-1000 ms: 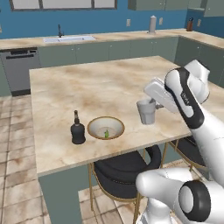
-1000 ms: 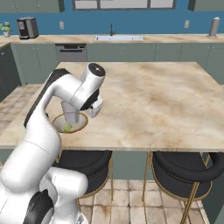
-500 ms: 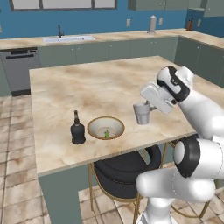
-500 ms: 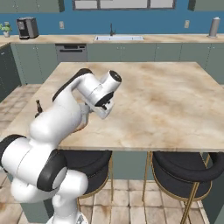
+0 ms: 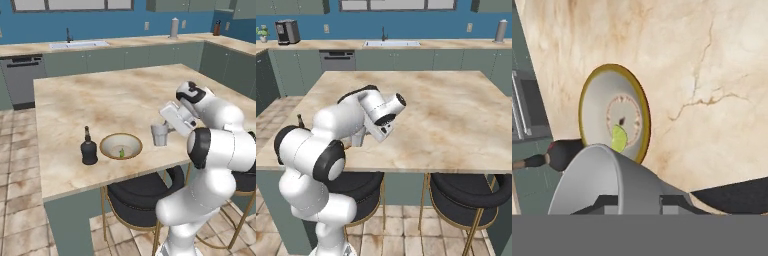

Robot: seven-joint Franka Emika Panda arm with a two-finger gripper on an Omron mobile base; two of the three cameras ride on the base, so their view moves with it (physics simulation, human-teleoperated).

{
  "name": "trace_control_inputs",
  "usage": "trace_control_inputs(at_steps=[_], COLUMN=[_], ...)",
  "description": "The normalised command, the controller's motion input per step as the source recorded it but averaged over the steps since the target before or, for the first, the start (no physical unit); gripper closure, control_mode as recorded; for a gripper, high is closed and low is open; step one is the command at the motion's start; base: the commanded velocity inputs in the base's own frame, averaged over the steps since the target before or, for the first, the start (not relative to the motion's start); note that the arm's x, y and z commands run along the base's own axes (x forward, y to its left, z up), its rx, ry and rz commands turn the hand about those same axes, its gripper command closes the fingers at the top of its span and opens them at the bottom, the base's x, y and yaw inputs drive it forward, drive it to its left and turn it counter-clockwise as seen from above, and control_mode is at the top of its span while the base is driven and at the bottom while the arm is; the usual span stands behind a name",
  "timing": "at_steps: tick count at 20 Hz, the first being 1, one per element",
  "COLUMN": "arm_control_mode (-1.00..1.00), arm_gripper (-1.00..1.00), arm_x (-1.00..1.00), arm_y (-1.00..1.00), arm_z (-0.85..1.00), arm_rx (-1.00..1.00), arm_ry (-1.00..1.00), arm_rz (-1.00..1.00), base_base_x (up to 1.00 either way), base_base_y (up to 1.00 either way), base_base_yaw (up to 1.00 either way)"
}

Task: There is a bowl on the dining counter. Grab a lemon wedge from the fridge and place it in the bowl. Then get the liquor bottle and glass cup from the cabinet and place them next to the bowl.

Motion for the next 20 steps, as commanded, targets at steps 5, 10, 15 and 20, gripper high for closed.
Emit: trace_control_inputs(at_steps=[5,10,15,20], arm_control_mode=[-1.00,-1.00,-1.00,-1.00], arm_gripper=[1.00,1.00,1.00,1.00], arm_x=[0.08,0.16,0.23,0.32], arm_y=[0.00,0.00,0.00,0.00], arm_z=[-0.38,-0.37,-0.28,-0.16], arm_rx=[0.03,0.00,0.00,0.00], arm_ry=[-0.10,-0.13,-0.16,-0.17], arm_rz=[0.01,0.00,0.00,0.00], base_base_x=[0.00,0.00,0.00,0.00], base_base_y=[0.00,0.00,0.00,0.00], base_base_yaw=[0.00,0.00,0.00,0.00])
